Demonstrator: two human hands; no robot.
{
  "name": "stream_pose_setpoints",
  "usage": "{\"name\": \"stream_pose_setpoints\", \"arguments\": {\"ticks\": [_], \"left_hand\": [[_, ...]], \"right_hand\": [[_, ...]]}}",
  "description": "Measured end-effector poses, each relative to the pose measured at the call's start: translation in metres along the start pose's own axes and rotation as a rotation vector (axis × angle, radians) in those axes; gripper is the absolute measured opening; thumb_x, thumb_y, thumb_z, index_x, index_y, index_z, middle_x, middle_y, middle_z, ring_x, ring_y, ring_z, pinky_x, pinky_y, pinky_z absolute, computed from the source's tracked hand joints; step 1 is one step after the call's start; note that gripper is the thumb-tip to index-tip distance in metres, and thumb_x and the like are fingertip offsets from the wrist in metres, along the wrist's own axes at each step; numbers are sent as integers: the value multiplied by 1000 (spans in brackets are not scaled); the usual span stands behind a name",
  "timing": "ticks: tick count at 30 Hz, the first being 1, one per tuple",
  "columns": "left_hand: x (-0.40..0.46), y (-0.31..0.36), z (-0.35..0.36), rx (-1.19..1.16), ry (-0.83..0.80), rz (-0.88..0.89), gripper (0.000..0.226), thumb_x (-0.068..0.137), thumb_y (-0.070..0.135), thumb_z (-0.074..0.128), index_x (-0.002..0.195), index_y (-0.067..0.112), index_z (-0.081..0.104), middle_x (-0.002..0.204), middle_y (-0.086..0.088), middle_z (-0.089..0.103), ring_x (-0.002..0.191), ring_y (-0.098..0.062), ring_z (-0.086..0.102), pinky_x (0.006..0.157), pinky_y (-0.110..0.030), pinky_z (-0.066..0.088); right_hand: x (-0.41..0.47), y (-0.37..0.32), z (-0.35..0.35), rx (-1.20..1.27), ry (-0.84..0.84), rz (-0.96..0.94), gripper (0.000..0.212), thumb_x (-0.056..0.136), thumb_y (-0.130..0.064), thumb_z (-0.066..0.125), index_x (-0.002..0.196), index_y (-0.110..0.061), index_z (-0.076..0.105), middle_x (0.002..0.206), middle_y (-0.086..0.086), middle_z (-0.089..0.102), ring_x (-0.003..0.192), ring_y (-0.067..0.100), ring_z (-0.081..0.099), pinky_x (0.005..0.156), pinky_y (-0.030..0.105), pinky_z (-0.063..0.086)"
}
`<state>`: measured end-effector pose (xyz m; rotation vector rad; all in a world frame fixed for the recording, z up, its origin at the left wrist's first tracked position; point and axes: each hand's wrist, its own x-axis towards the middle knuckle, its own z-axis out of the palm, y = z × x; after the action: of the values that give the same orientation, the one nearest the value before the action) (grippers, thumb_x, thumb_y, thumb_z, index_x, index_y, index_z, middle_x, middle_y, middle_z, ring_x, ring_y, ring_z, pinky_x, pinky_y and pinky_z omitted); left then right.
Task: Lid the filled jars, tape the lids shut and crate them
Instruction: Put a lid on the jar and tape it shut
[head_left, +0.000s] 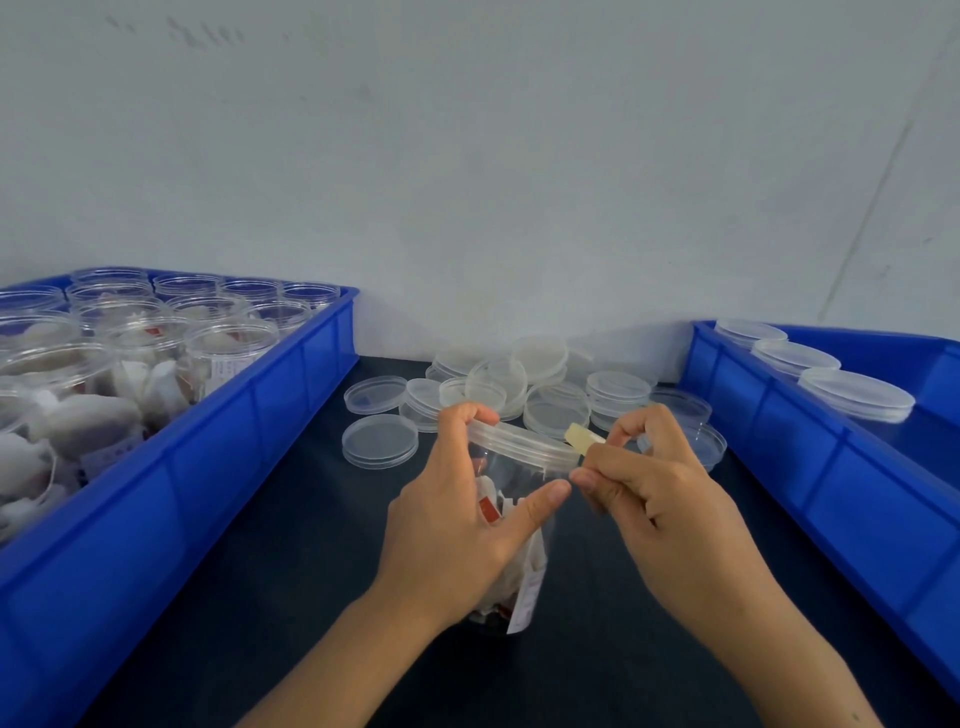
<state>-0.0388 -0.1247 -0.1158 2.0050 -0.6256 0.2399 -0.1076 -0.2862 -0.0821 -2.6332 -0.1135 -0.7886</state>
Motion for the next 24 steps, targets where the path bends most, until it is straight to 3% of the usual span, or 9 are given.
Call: {"name": "stream_pose_setpoints", "arguments": {"ticks": [6, 11, 19, 24], "left_hand": [[-1, 1, 2, -7, 16, -1, 70, 61, 91, 41, 116, 51, 25, 106, 27, 57, 97, 14, 53, 92, -38, 52], [-2, 2, 2, -61, 28, 4, 60, 67, 84, 42, 115, 51, 28, 110, 29, 59, 106, 0, 61, 90, -42, 54], [-4, 1, 5, -187, 74, 1, 52, 68, 69, 54, 110, 45, 35, 104, 18, 65, 91, -8, 67, 81, -42, 56], [-3, 0, 4, -204, 78, -11, 51, 65, 68, 54, 108, 48, 35, 102, 17, 66, 91, -9, 68, 80, -43, 56]], "right_hand": [[1, -4, 0, -26, -6, -7, 44, 79, -63, 22, 73, -34, 54, 100, -15, 37, 63, 8, 50, 53, 25, 43], [1, -6, -2, -23, -25, 11, 42, 78, -63, 21, 73, -36, 52, 100, -16, 37, 66, 8, 50, 54, 25, 44], [0, -6, -1, -104, -90, 54, 23, 92, -48, 26, 84, -38, 45, 101, -14, 35, 71, 7, 50, 57, 19, 38], [0, -5, 0, -72, -135, 123, 32, 94, -50, 26, 77, -32, 46, 92, -14, 41, 74, 8, 49, 65, 26, 47]]}}
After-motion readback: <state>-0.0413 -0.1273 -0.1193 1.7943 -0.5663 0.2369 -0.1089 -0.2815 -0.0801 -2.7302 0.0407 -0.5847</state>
